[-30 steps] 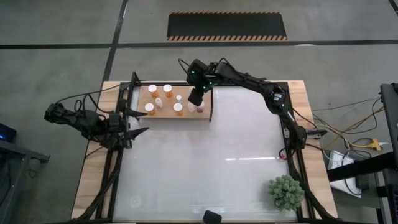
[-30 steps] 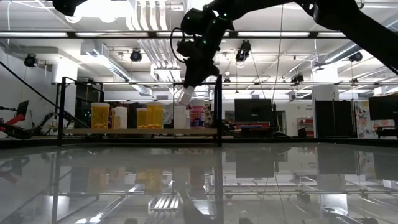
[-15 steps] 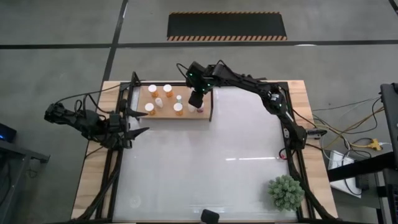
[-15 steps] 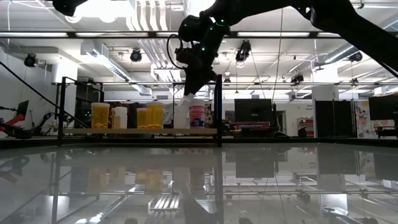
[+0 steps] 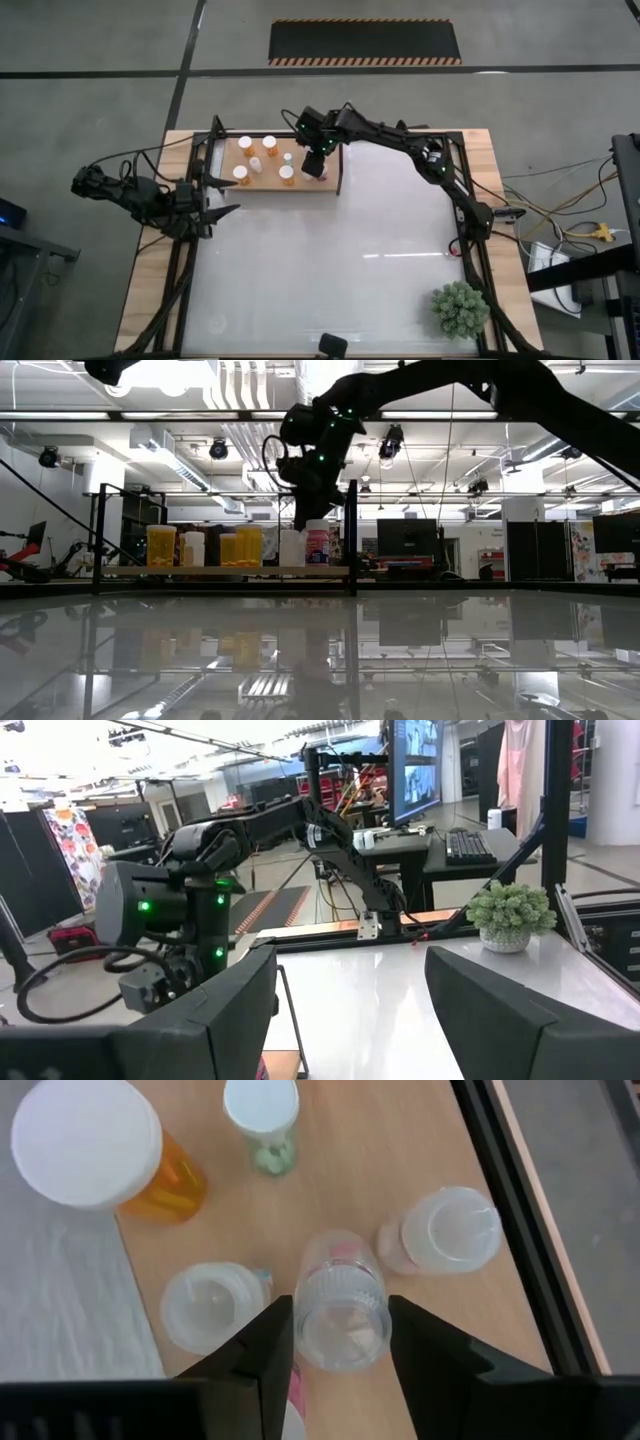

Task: Pick and place medicine bottles onto shelf by color
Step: Put the small transparent pill bottle on the shelf, then return to Home Position

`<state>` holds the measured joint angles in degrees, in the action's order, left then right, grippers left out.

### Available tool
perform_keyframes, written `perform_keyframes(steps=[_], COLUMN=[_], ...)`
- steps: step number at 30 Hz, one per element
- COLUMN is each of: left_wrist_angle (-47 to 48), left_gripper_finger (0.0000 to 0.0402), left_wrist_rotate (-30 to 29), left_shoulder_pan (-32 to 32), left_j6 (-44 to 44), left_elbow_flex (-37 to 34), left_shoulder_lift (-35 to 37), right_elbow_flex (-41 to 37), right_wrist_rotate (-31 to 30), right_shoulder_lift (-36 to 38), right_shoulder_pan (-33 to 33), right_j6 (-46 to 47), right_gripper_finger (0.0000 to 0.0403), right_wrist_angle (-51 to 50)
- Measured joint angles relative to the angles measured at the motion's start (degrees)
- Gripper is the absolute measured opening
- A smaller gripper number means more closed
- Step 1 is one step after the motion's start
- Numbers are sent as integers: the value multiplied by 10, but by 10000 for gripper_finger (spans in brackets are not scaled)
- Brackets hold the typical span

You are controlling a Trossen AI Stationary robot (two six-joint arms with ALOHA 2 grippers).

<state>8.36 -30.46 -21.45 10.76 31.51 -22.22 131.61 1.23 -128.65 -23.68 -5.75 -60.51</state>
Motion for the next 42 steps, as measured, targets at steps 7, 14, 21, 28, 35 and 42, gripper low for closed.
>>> perform_keyframes(steps=[7, 14, 21, 28, 35, 42], left_wrist_angle=[0, -1, -2, -2, -2, -8], left_gripper_finger=[239, 239, 239, 239, 239, 239], left_wrist_rotate=[0, 0, 0, 0, 0, 0], left_shoulder_pan=[0, 0, 0, 0, 0, 0], left_j6=[2, 2, 2, 1, -19, -71], left_elbow_flex=[0, 0, 0, 0, 0, 0], left_shoulder_lift=[0, 0, 0, 0, -1, -10], right_elbow_flex=[0, 0, 0, 12, 30, 31], right_wrist_rotate=[0, -1, -3, -3, 2, 2], right_shoulder_lift=[-8, -8, -8, -8, 30, 80], right_shoulder_pan=[0, 0, 0, 0, 15, 76], right_j6=[4, 15, 14, 14, 14, 1], right_gripper_finger=[148, 162, 187, 195, 175, 88], right_wrist_angle=[1, 12, 20, 18, 8, 4])
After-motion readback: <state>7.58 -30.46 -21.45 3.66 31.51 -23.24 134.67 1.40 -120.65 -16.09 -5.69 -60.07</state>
